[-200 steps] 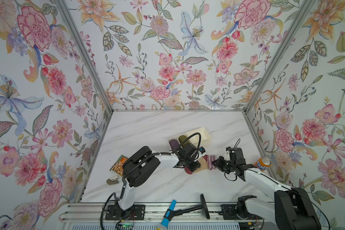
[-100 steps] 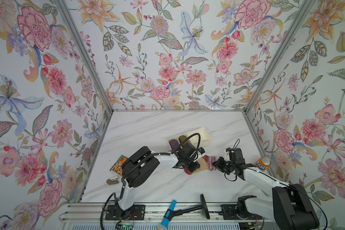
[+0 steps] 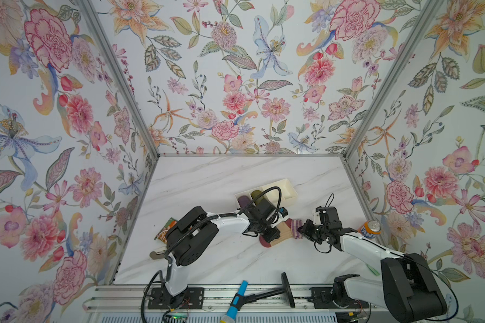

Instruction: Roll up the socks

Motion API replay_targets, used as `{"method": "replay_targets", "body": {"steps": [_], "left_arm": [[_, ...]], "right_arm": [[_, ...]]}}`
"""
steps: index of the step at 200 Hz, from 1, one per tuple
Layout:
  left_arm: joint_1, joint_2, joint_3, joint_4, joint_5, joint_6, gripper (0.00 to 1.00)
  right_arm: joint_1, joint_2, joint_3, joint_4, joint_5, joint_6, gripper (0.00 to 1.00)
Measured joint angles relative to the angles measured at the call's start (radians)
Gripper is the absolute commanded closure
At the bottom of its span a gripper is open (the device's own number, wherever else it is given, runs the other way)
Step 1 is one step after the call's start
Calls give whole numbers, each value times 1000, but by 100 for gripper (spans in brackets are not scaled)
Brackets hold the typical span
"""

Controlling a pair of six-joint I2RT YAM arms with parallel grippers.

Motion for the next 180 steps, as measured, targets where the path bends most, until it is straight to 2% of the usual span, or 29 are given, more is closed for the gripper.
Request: {"method": "replay_targets", "body": {"steps": [63,127,180], "left_arm": [[2,58,223,90,71,-28,93],[2,183,262,44,75,-37,94],[2,198,303,27,50,-38,94]], "right_arm": [[10,7,12,0,17,-4,94],[12,25,20,11,16,-12,93],[17,44,27,31,14,-12,93]]}}
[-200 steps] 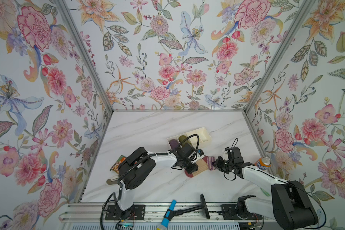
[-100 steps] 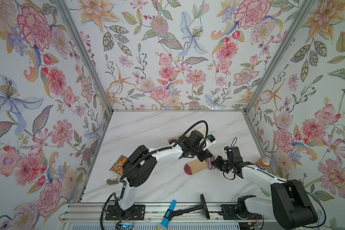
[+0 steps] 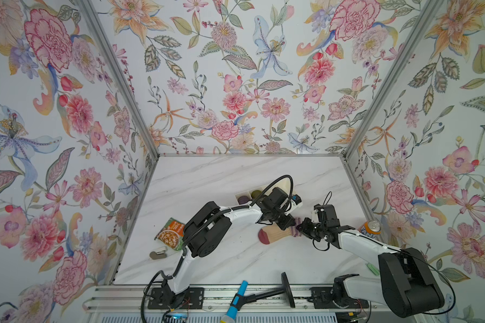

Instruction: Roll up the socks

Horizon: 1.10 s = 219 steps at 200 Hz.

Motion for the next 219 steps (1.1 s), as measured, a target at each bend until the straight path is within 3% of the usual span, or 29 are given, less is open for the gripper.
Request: {"method": "replay_targets", "body": {"steps": [104,134,180,219], "left_arm": [[0,90,54,-17,-55,0,100],[0,100,69,-26,-77,1,100],[0,105,70,-25,-88,1,100],[0,105,64,-11,-93,0,100]], "right_arm": [[6,16,10,11,-1,0,93],[11,20,14,14,3,-4,88],[12,-10,21,-23,8,-30,69],[4,-103,38,-89,27,-53,67]]}}
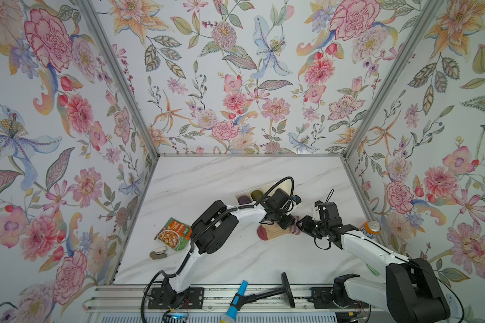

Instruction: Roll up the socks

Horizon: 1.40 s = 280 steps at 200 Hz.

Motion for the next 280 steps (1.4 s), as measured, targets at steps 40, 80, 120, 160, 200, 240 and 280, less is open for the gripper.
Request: {"method": "replay_targets", "body": {"steps": [40,80,120,160,200,240,280], "left_arm": [[2,-14,-54,75,1,-16,100],[3,-22,-86,121,2,-36,100],[6,-32,-111,146,5,-46,100],[8,-52,-139,147,3,-53,100],[13,-61,-157,146,4,-64,100],[13,-62,-157,144,4,-76,100],[13,-62,-157,143,4,-87,100]], "right_arm": [[-39,-19,6,-53,47,-15,71],[-53,7,6,-66,82,-20,73],[-53,69,7,-52,94,-31,76],[-53,132,16,-14,87,-47,77],[-32,145,19,21,68,-59,77],[-16,145,19,55,36,-64,77],[-5,147,19,84,4,-67,76]]}}
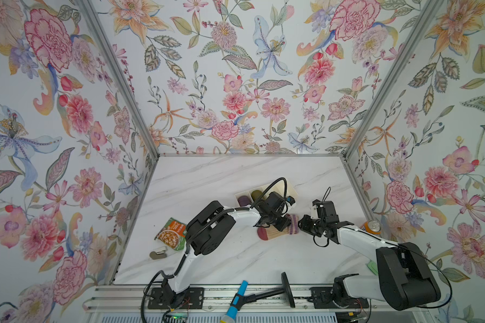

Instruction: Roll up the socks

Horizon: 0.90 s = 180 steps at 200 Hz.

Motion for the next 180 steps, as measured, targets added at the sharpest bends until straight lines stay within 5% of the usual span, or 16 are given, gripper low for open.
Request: {"method": "replay_targets", "body": {"steps": [180], "left_arm": [[28,-77,-133,12,1,-8,100]], "right_arm": [[50,90,-3,166,-175,0,62]]}}
